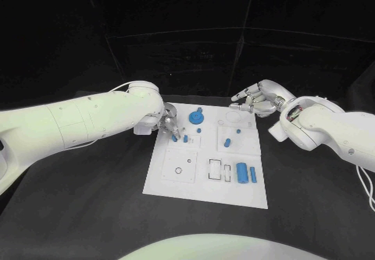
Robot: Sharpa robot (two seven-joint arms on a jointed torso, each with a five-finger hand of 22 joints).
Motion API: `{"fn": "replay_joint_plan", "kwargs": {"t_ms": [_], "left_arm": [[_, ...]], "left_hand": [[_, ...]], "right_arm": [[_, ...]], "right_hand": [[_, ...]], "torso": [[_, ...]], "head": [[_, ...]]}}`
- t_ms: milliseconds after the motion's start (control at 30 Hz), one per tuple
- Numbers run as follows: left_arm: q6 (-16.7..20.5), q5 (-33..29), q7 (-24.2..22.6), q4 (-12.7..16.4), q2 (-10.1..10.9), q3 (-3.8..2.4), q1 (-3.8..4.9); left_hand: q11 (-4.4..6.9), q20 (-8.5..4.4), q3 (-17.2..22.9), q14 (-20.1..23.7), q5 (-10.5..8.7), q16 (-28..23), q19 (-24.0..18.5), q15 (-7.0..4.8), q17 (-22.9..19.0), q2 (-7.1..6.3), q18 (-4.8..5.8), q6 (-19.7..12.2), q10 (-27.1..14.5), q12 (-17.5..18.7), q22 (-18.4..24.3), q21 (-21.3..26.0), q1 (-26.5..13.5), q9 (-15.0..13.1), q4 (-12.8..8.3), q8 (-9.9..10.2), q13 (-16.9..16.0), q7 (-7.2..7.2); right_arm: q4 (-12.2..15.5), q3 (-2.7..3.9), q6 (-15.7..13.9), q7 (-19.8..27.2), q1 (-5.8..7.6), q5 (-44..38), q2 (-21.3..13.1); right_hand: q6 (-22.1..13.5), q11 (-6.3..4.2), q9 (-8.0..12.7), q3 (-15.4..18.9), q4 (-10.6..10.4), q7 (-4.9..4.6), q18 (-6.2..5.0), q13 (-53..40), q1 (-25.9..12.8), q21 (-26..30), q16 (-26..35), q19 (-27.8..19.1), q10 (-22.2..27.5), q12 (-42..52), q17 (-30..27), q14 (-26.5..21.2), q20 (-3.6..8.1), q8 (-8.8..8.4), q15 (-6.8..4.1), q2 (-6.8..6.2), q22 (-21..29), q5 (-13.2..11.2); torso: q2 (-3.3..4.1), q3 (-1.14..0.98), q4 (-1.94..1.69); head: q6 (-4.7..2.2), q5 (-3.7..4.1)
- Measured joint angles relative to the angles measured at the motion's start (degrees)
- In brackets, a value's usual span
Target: Assemble the parts on the task board
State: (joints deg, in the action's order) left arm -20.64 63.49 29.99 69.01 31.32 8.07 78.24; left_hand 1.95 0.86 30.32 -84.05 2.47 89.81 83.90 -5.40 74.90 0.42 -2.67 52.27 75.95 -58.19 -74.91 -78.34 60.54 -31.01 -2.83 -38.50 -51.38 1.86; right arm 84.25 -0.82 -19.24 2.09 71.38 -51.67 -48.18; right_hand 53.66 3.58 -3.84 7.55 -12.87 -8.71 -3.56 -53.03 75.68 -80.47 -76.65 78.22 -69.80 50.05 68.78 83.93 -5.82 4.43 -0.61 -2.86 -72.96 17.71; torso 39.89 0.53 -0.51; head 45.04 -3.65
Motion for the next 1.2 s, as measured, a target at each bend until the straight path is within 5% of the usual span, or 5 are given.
{"fn": "replay_joint_plan", "kwargs": {"t_ms": [767,967,1200], "left_arm": [[2.4,0.9,0.3,1.2,0.8,0.11,-0.12],[2.4,1.0,0.4,1.2,0.8,0.13,-0.12],[2.3,1.1,0.4,1.2,0.8,0.13,-0.12]], "left_hand": [[-0.02,0.0,-2.4,0.0,-0.1,0.0,0.0,0.0,0.0,0.62,0.0,-0.2,0.0,-0.6,0.0,0.0,-0.1,-0.9,0.6,-0.3,-0.3,0.19],[0.24,0.0,-4.9,0.0,-0.02,0.0,0.0,0.0,0.0,-3.26,0.0,0.7,-0.2,-0.6,0.0,0.0,-1.6,-2.8,0.1,-1.0,-0.3,-0.66],[0.42,0.0,-6.1,0.0,0.01,0.0,0.0,0.0,0.0,-4.32,0.0,1.4,0.0,-0.6,0.0,0.0,-2.6,-2.7,0.4,-0.7,-0.3,-0.73]], "right_arm": [[-0.1,0.0,0.0,0.0,0.0,0.0,-0.1],[-0.1,0.0,0.0,0.0,0.0,0.0,-0.2],[0.0,0.0,0.0,0.0,0.0,0.0,-0.3]], "right_hand": [[0.0,0.0,0.0,0.2,-0.2,0.0,0.0,0.0,0.0,0.0,0.0,0.0,0.0,0.0,-0.1,0.0,0.0,0.0,0.0,0.0,0.0,0.0],[0.0,0.0,0.0,0.2,-0.2,0.0,0.0,0.2,0.0,0.0,0.3,0.0,0.0,0.0,-0.1,0.0,0.0,0.0,0.0,0.0,0.2,0.0],[0.0,0.0,0.0,0.2,-0.2,0.0,0.0,0.2,0.0,0.0,0.3,0.0,0.0,0.0,-0.1,0.0,0.0,0.0,0.0,0.0,0.2,0.0]], "torso": [[0.02,-0.05,0.04],[0.03,-0.05,0.05],[0.03,-0.03,0.05]], "head": [[-0.02,-0.07],[0.01,-0.01],[0.01,-0.01]]}}
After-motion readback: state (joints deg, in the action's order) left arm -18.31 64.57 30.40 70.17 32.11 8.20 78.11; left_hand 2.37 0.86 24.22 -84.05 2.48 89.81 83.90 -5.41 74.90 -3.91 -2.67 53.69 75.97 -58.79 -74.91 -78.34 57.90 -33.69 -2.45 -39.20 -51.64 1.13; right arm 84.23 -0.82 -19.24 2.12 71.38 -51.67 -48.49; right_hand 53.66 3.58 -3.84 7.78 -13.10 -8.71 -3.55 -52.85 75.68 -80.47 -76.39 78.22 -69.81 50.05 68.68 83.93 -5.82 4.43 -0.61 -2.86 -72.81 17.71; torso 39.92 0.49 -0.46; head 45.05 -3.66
